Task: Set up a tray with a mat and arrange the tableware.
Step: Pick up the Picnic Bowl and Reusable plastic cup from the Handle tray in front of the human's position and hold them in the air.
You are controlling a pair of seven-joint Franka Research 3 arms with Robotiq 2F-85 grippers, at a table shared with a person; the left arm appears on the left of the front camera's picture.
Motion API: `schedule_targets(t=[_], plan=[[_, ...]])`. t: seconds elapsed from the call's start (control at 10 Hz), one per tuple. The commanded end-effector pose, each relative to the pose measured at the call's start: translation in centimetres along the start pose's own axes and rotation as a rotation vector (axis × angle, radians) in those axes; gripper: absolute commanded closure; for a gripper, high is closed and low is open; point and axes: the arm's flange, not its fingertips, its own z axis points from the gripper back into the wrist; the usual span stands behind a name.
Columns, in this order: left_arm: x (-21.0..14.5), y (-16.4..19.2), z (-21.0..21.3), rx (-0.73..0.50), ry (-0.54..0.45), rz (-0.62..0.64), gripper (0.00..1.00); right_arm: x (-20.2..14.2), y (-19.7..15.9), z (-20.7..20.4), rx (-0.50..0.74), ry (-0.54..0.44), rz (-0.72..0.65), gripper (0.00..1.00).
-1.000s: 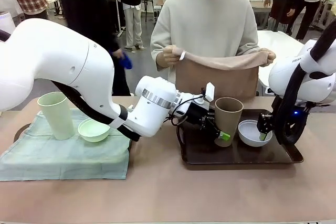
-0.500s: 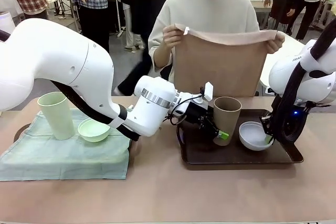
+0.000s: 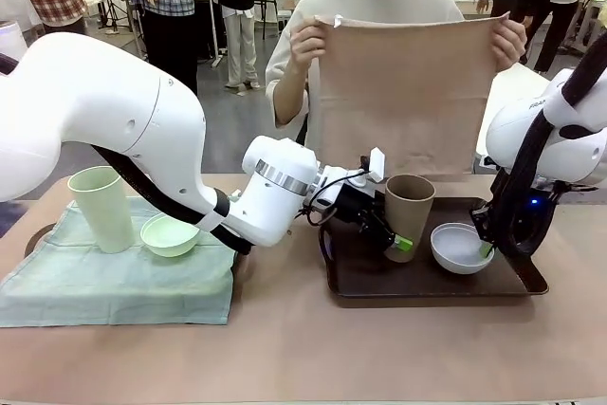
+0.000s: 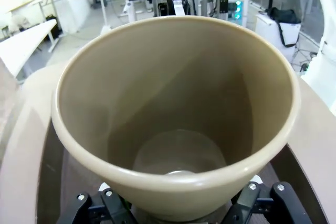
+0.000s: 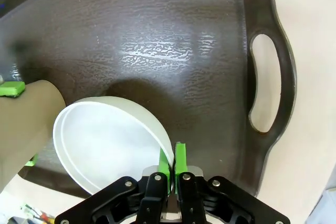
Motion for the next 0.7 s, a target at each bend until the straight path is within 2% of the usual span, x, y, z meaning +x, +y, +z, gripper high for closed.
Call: schedule_targets(t=[0.0,0.1,0.2,0.4,0.6], plan=[[0.5,-0.6,0.9,0.034,0.075,0.038,1.00,0.3,0.1,0.3,0.047,0.092,-0.055,1.00],[1.5,-1.2,2.0,0.056,0.095,0.066,1.00,0.0,0.1,2.2,0.128,0.128,-0.019,1.00],[4.1,-2.7,4.1,0.090,0.125,0.091,1.00,-1.6,0.5,6.0,0.186,0.114,0.034,1.00],[8.1,-6.1,7.3,0.141,0.124,0.088,1.00,-5.1,1.2,12.6,0.194,0.047,0.060,1.00],[12.5,-8.8,10.1,0.187,0.115,0.062,1.00,-7.4,2.3,17.3,0.157,0.000,0.038,1.00]])
